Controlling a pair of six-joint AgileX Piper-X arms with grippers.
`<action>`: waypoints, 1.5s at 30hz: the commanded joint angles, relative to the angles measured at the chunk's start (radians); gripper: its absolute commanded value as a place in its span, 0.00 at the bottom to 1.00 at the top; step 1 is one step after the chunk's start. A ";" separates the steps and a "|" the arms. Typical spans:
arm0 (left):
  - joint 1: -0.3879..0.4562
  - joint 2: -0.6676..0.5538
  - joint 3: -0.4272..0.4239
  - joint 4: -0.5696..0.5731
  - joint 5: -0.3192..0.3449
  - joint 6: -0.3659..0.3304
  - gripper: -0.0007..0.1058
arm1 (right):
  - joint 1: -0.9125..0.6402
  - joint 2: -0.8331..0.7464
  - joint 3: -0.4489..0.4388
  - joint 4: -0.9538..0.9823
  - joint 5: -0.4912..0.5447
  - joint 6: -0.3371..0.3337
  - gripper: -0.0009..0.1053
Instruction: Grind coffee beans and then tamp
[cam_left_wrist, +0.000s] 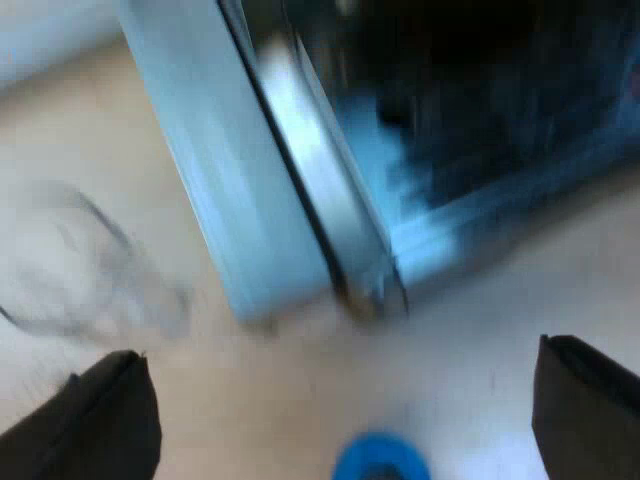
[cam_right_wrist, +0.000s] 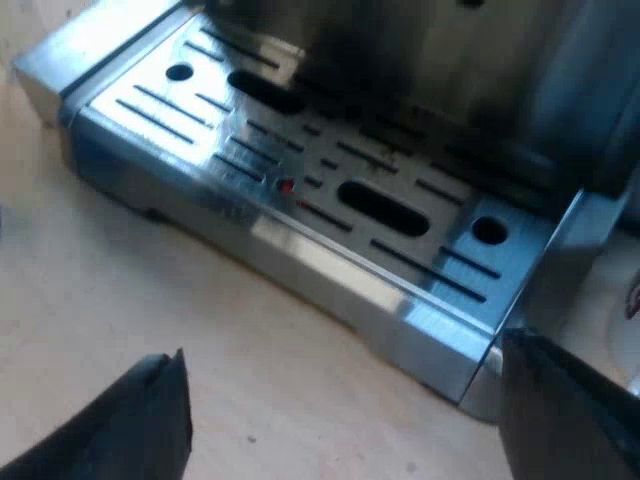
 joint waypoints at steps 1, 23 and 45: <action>-0.002 -0.107 -0.106 -0.032 -0.017 0.006 0.73 | -0.001 -0.002 -0.058 0.053 0.054 0.022 0.63; 0.192 -0.119 -0.335 -0.034 -0.017 0.006 0.73 | -0.686 0.114 -0.360 0.306 -0.144 0.002 0.63; 0.201 -0.414 -0.335 0.054 -0.062 -0.020 0.73 | -0.883 -0.216 -0.359 0.449 -0.142 -0.070 0.63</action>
